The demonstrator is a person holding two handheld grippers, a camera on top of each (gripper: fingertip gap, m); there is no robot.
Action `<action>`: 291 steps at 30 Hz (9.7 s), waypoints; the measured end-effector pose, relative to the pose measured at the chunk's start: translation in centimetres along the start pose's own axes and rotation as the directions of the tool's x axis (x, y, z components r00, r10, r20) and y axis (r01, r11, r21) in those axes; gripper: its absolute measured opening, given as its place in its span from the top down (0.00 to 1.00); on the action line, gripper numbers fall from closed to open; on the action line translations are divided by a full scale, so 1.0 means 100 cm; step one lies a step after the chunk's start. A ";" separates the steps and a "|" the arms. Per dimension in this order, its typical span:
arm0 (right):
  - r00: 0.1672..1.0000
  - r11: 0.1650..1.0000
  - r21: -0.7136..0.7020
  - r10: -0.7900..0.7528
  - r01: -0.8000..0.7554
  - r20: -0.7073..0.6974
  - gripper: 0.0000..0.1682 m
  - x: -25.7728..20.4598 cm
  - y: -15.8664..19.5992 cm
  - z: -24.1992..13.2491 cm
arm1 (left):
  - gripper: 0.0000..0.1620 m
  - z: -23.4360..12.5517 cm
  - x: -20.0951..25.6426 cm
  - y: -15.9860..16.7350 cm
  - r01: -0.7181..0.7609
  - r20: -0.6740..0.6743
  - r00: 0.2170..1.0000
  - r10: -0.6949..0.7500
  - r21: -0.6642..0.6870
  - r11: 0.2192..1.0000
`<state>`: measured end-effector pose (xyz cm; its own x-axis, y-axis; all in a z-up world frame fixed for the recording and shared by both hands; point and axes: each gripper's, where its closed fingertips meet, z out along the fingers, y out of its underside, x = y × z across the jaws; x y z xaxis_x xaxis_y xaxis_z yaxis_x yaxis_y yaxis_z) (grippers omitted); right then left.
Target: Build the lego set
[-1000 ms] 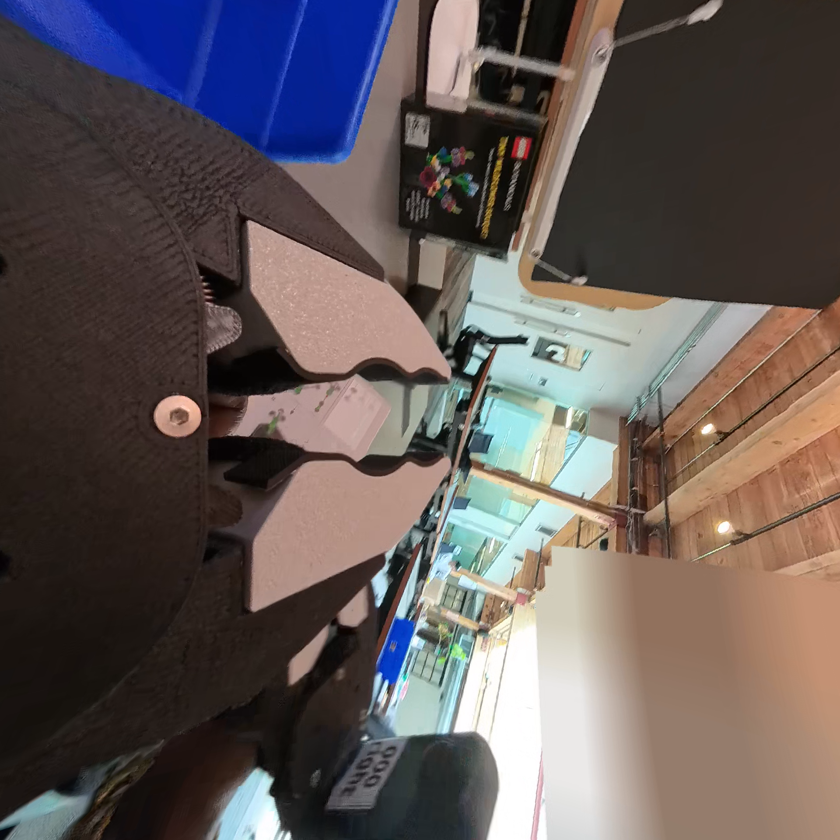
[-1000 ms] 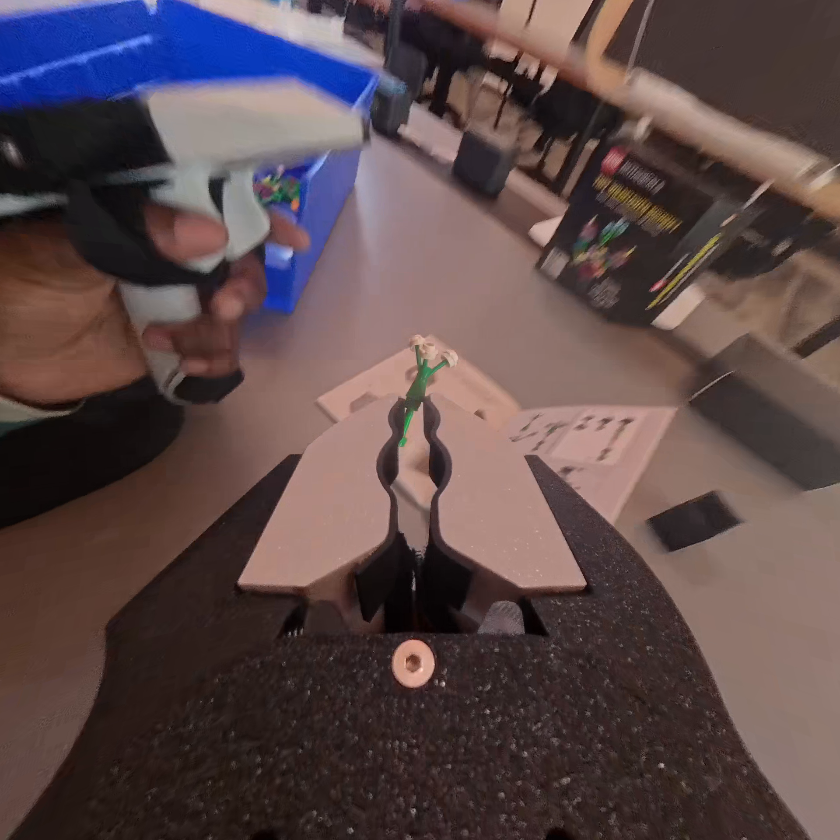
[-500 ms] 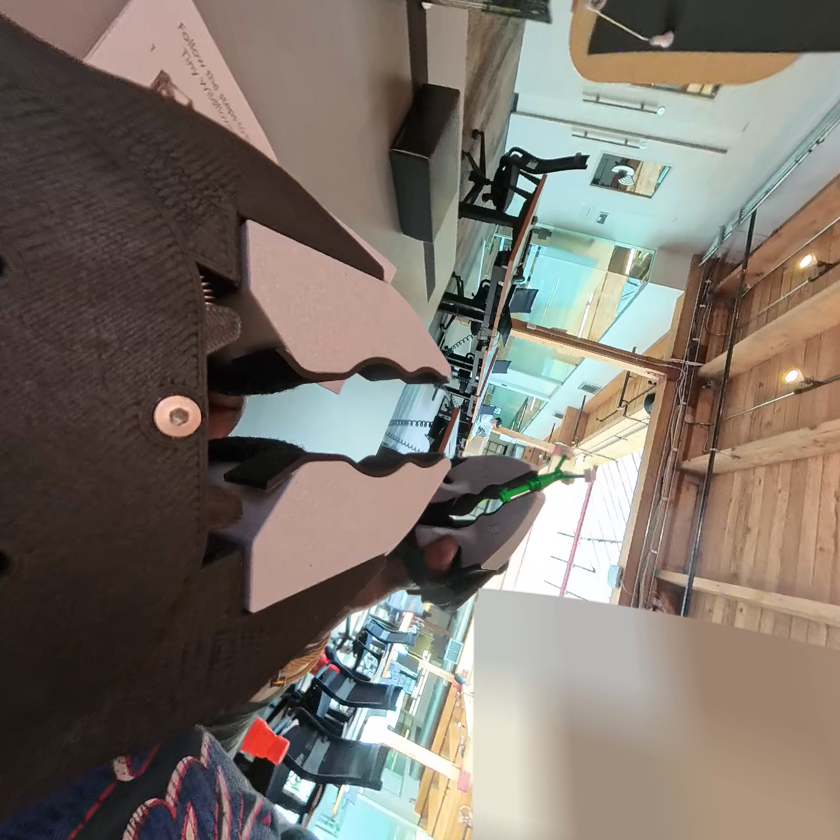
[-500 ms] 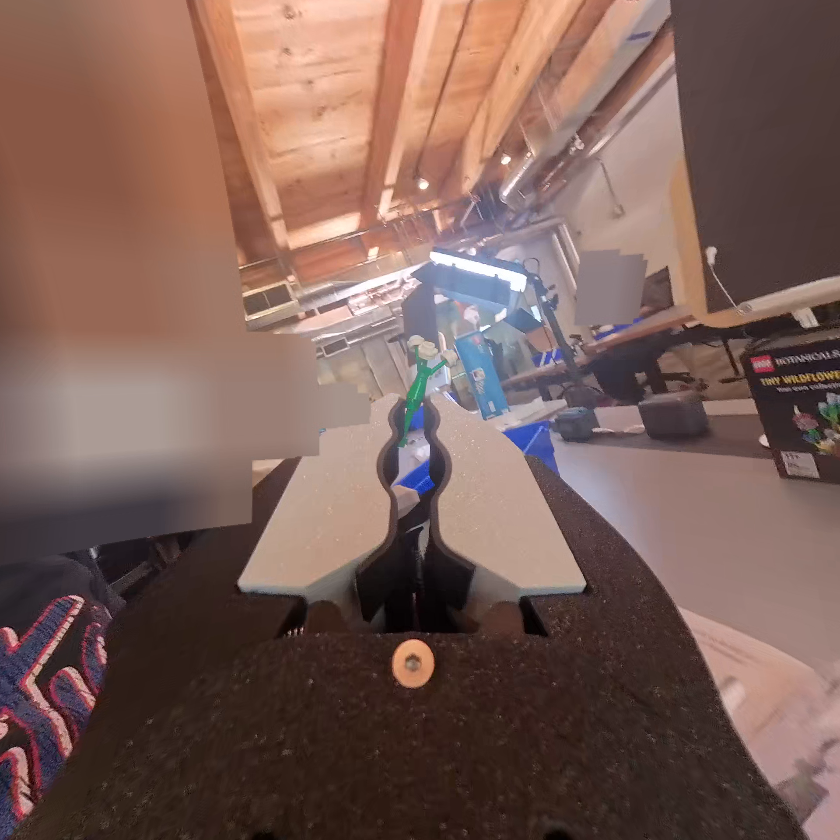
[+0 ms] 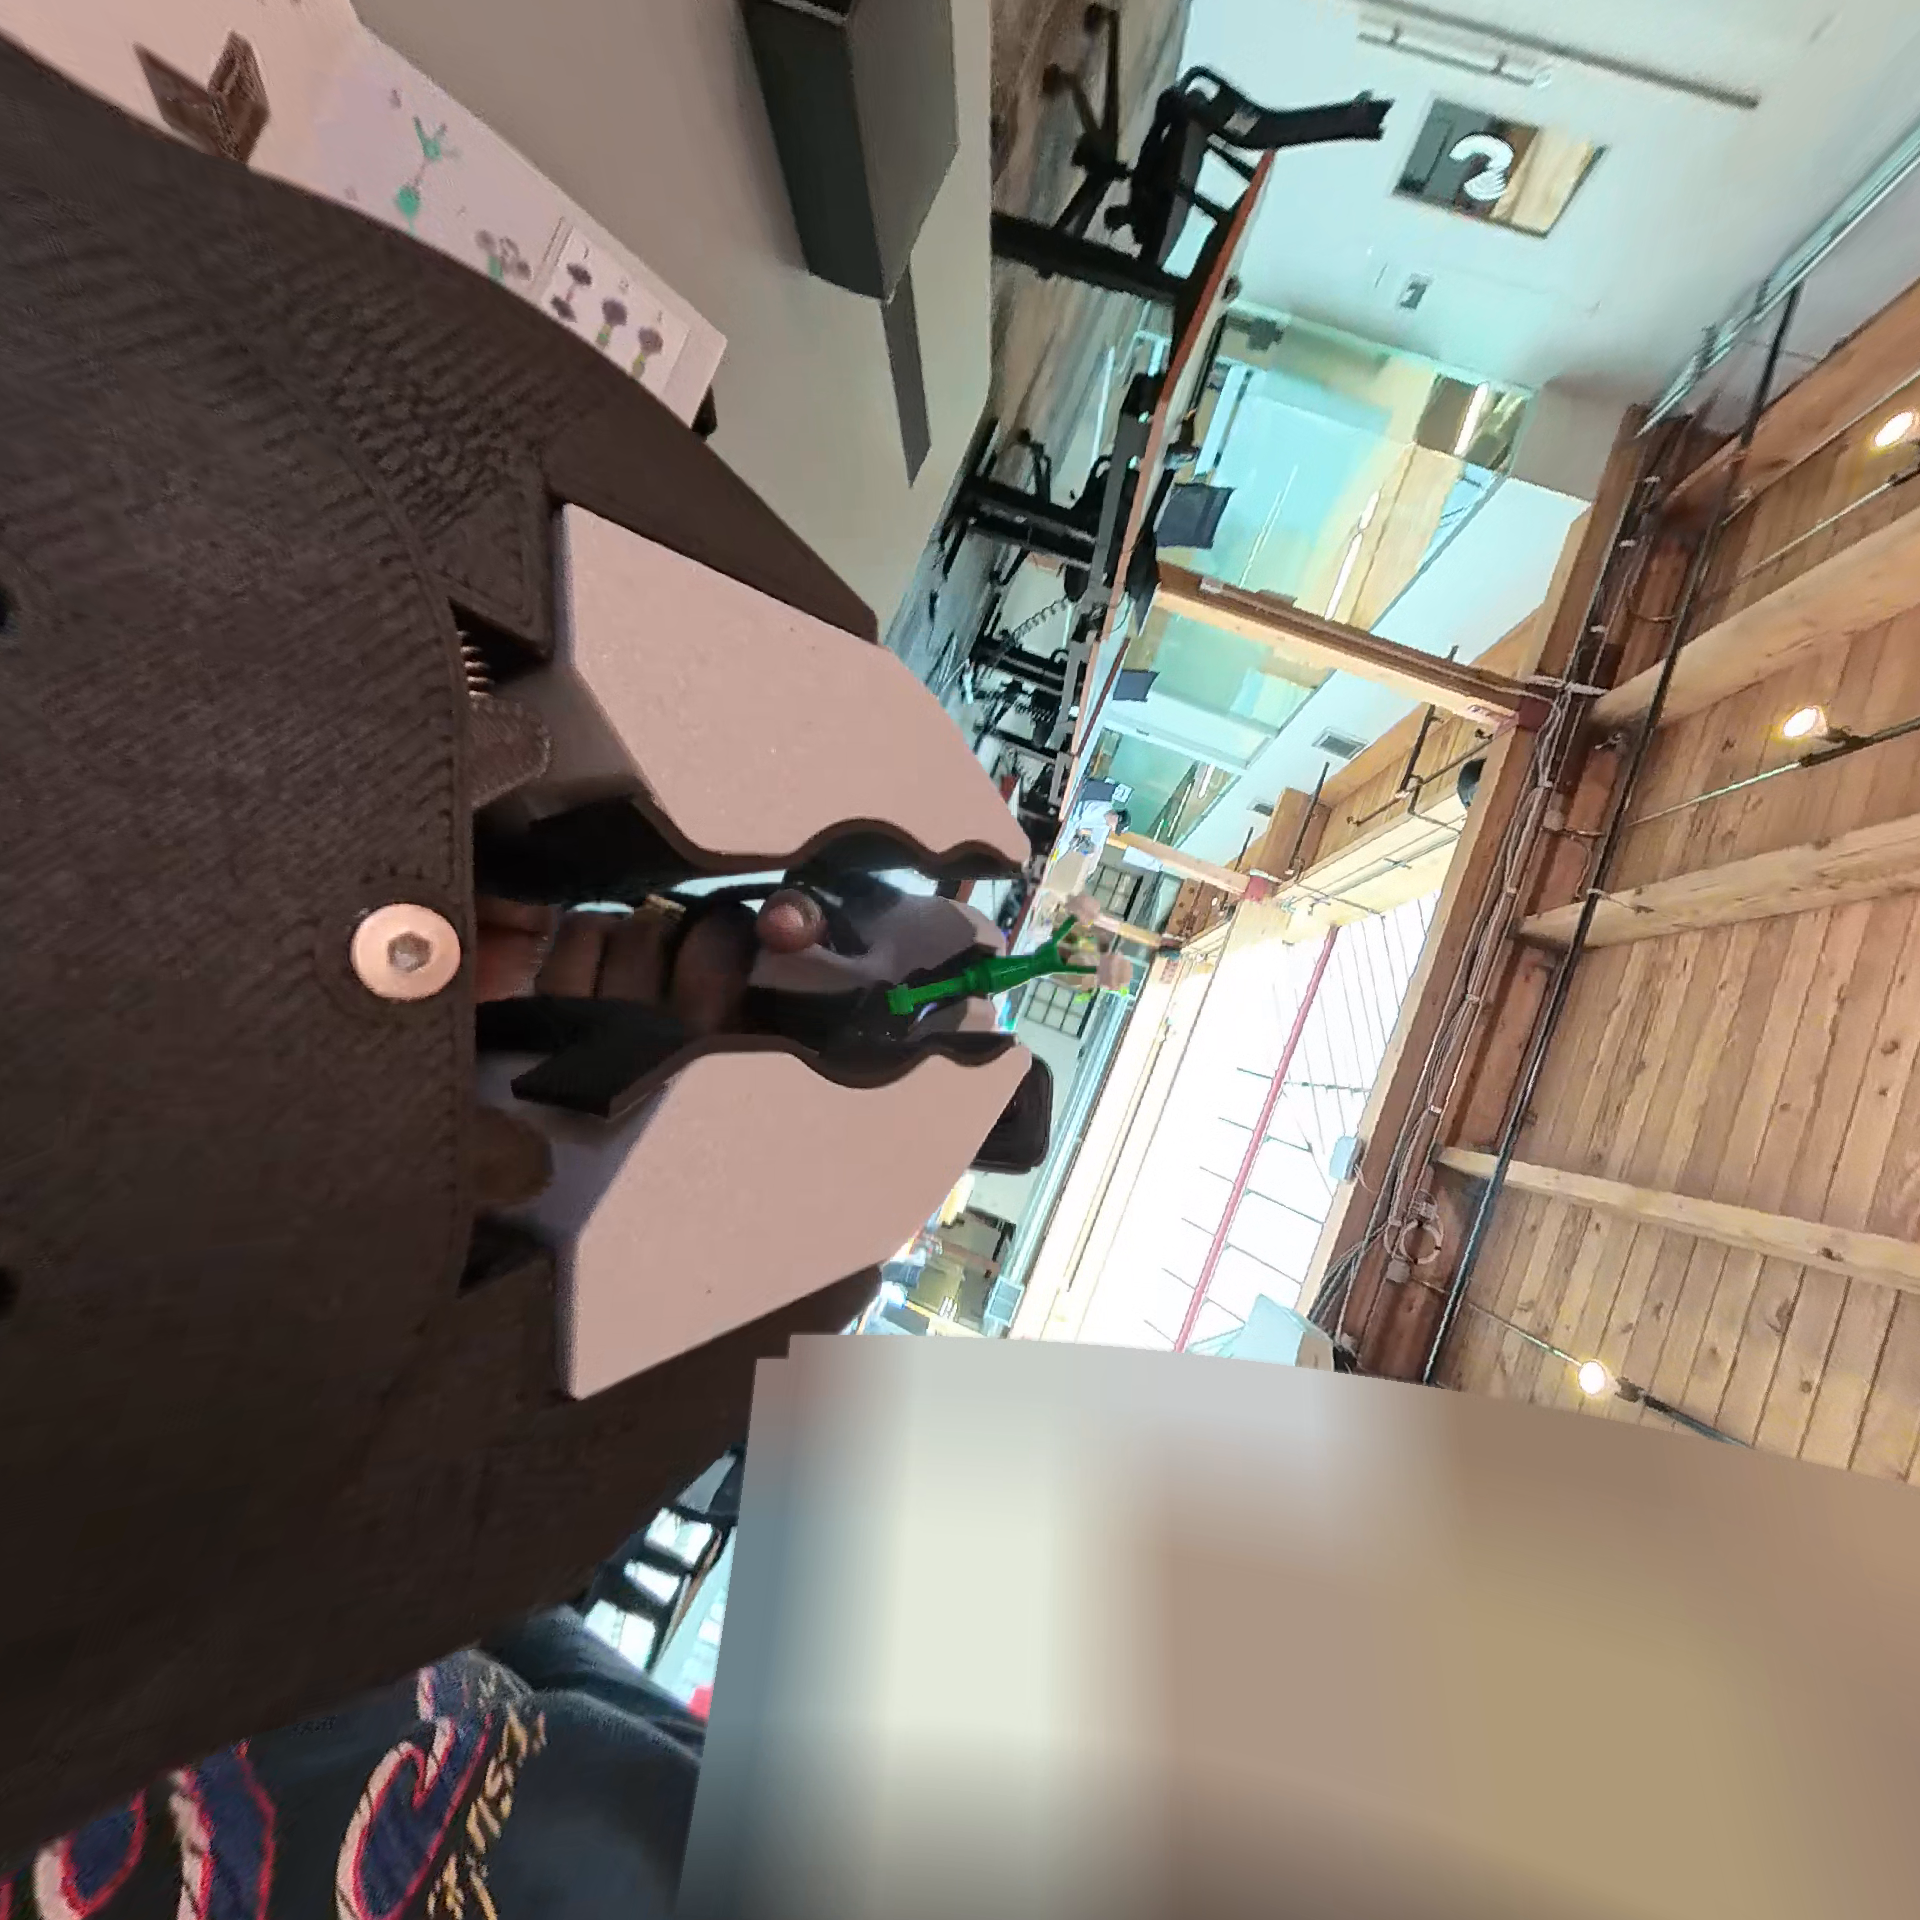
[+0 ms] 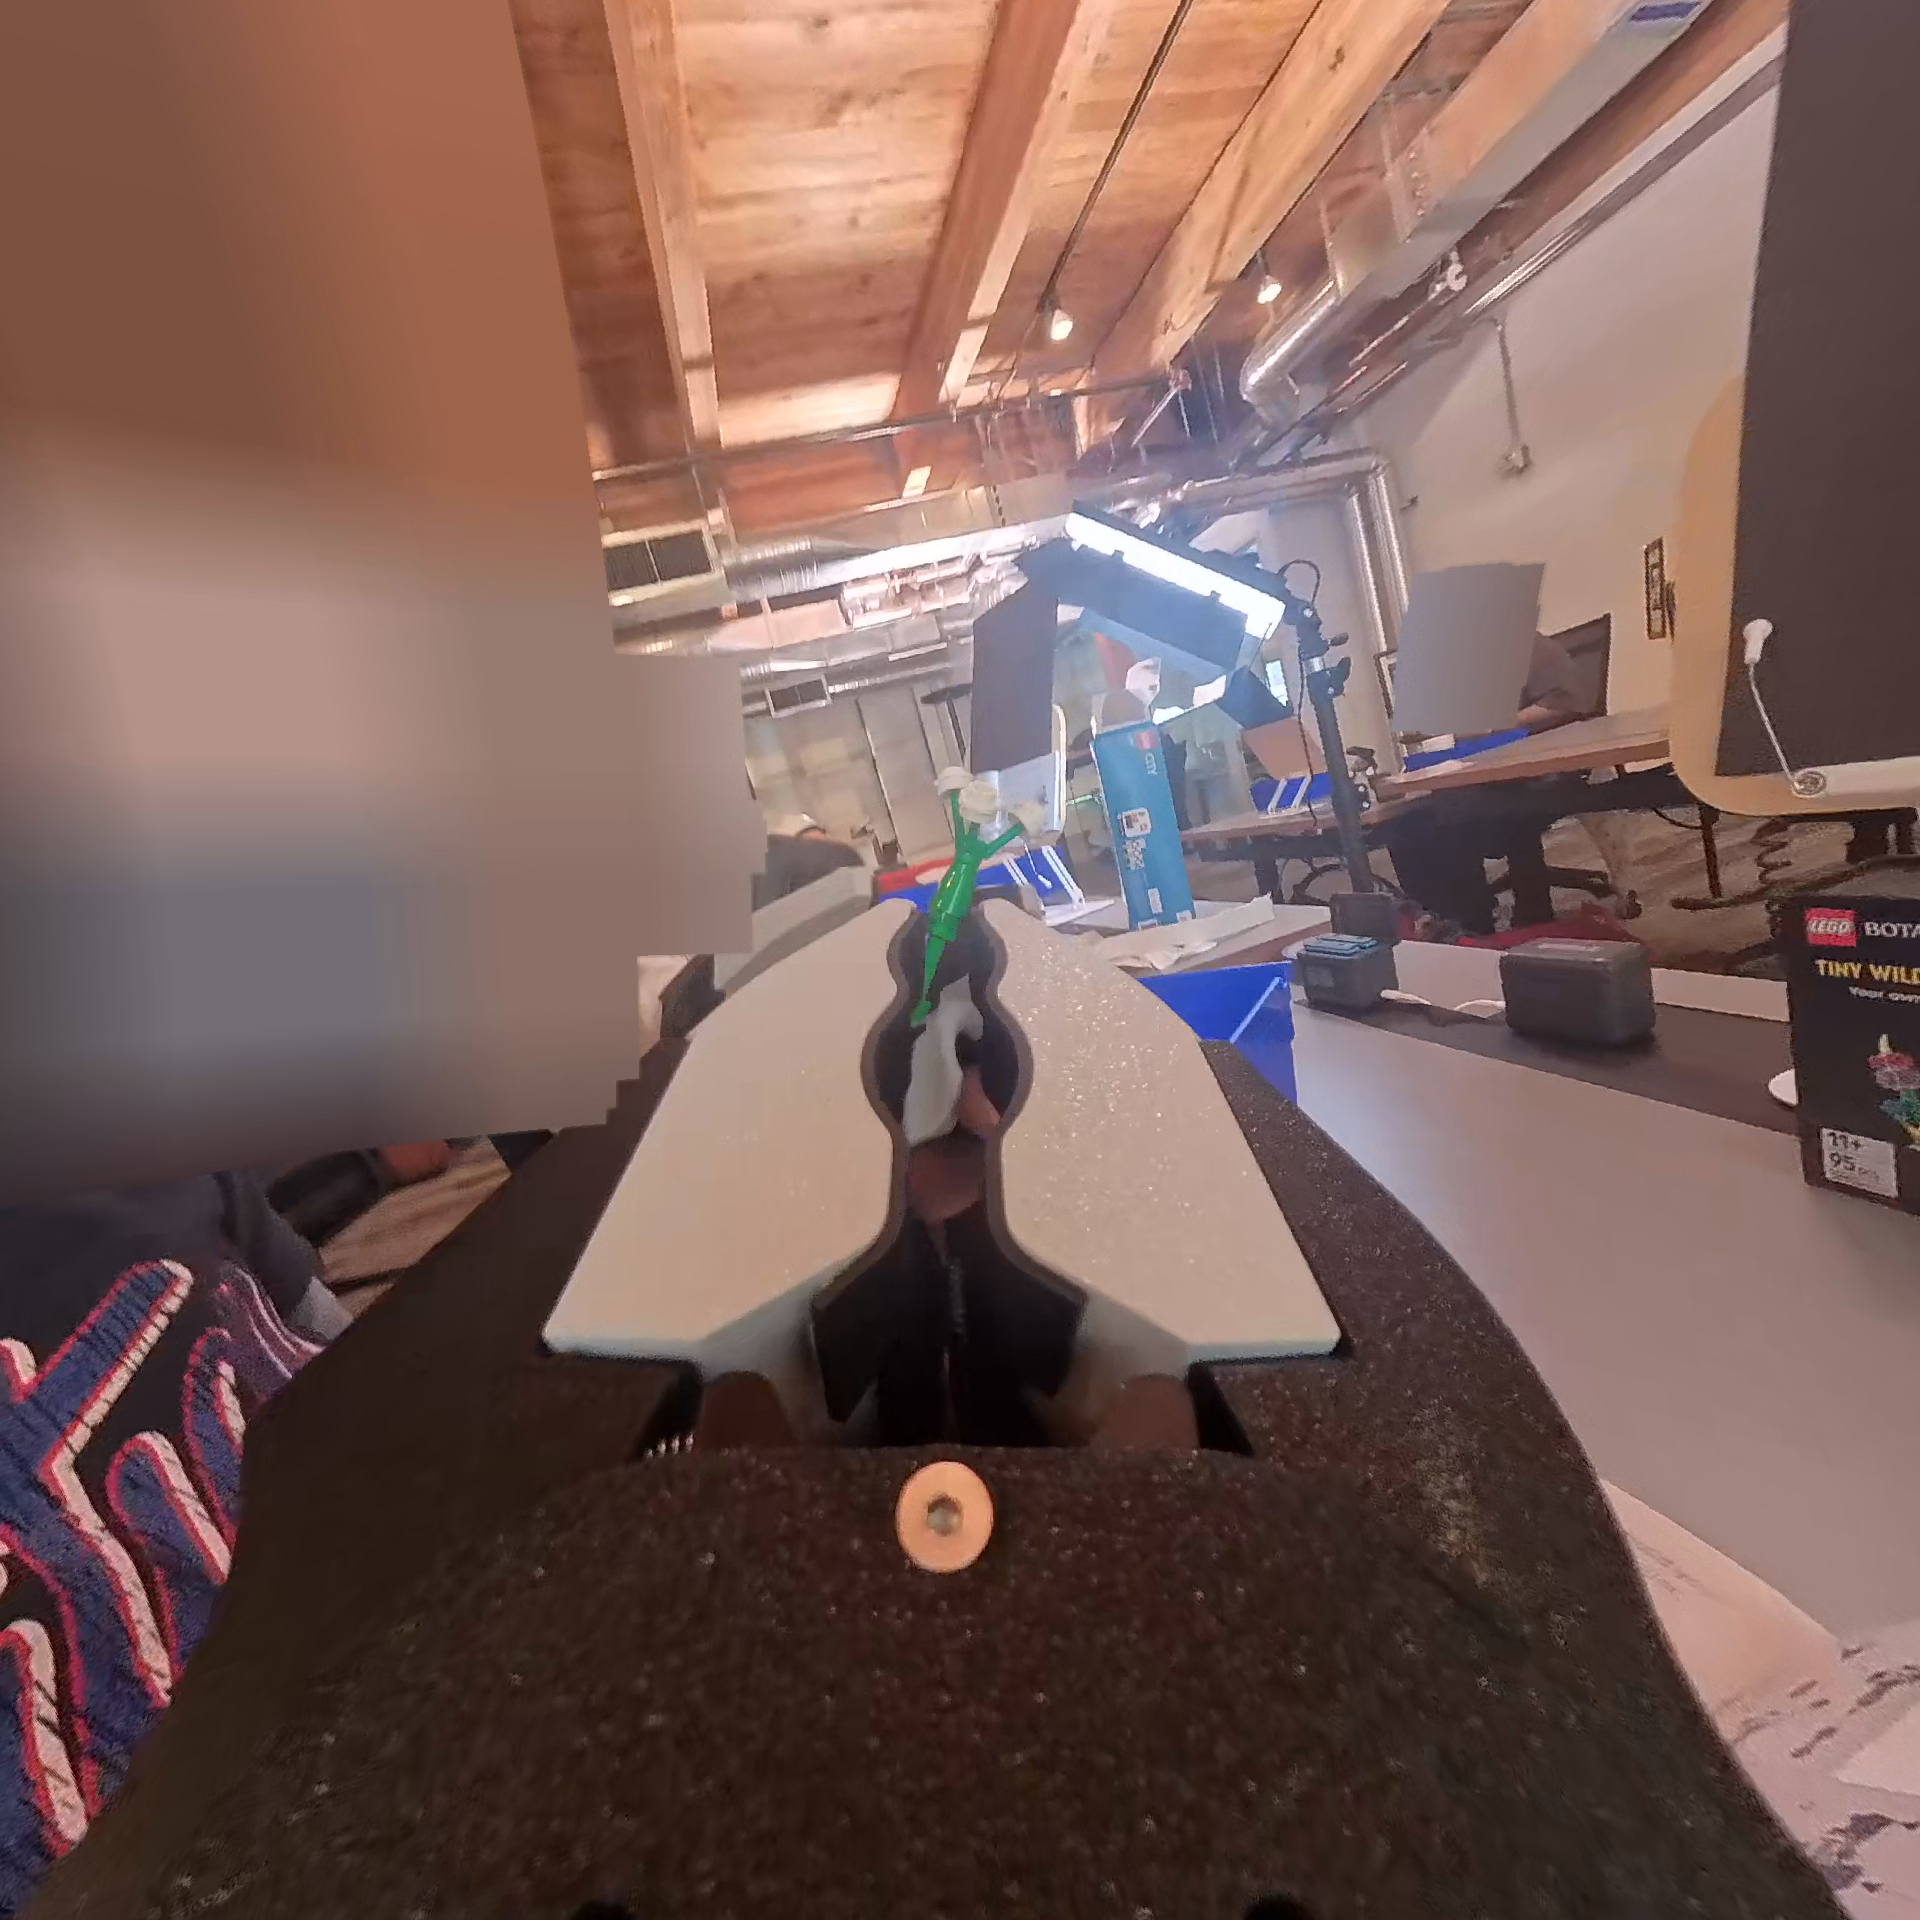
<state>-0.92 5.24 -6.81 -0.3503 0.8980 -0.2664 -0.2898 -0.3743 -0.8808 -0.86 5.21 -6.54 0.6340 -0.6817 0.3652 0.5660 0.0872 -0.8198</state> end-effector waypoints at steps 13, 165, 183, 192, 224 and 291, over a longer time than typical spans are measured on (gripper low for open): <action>0.999 0.996 -0.083 0.025 -0.021 0.044 0.95 -0.007 0.012 0.008 | 0.94 0.002 0.004 0.003 0.161 -0.061 0.984 -0.164 -0.053 0.985; 0.991 0.857 -0.513 -0.019 -0.052 -0.131 0.96 0.039 0.136 -0.052 | 0.97 -0.061 -0.046 0.116 -0.454 -0.039 0.854 0.519 -0.543 0.706; 0.941 0.660 -0.732 -0.329 0.171 -0.076 0.96 0.039 0.142 -0.070 | 0.96 -0.075 -0.065 0.141 -0.542 -0.141 0.709 0.691 -0.736 0.406; 0.786 0.422 -0.818 -0.615 0.390 0.058 0.96 0.046 0.137 -0.078 | 0.87 -0.075 -0.074 0.144 -0.494 -0.072 0.701 0.710 -0.767 0.410; 0.964 0.826 -0.541 -0.248 0.158 -0.097 1.00 0.025 0.105 -0.053 | 0.97 -0.060 -0.058 0.129 -0.501 -0.028 0.790 0.612 -0.604 0.619; 0.908 0.680 -0.709 -0.394 0.185 -0.141 0.96 0.034 0.154 -0.080 | 0.96 -0.081 -0.066 0.174 -0.543 -0.196 0.673 0.713 -0.785 0.297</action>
<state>0.54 4.40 -24.43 -0.0784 0.9957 0.0503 0.3697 0.0759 -0.9260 0.51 5.37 -26.78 0.7272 -0.5392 -0.4249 -0.5899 -0.1743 -0.7884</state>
